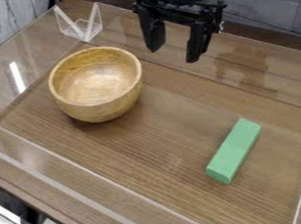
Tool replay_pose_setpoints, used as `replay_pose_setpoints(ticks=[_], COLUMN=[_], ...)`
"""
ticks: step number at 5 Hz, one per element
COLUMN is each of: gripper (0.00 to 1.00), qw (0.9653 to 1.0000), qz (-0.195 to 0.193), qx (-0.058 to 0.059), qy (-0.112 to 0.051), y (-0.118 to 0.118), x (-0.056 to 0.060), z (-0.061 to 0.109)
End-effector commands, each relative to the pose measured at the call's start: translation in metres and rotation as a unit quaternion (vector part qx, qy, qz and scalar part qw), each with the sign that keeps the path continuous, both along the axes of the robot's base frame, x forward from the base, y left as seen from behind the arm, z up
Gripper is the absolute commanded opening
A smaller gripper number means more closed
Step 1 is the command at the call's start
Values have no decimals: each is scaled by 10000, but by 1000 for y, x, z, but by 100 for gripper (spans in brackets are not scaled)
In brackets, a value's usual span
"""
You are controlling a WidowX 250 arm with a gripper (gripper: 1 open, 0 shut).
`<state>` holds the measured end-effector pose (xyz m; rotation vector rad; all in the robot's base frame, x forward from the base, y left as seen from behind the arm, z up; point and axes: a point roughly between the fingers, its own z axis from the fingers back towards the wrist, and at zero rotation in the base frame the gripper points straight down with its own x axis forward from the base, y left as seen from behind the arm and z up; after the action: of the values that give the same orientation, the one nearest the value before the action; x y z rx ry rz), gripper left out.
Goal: Put green object into wooden bowl
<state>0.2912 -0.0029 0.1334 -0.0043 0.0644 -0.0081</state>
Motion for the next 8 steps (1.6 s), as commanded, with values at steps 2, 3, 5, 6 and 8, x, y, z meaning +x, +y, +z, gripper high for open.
replay_pose_setpoints(ticks=[2, 3, 5, 6, 8], gripper=[100, 100, 100, 100, 100], qw=[9988, 9972, 9954, 9974, 9973], qz=[-427, -721, -917, -579, -383], qx=[-125, -153, -214, -199, -167], qy=[194, 89, -197, -376, -597], y=[-40, -78, -98, -111, -110], x=[-27, -37, -45, -37, -29], z=[-12, -25, -57, -67, -85])
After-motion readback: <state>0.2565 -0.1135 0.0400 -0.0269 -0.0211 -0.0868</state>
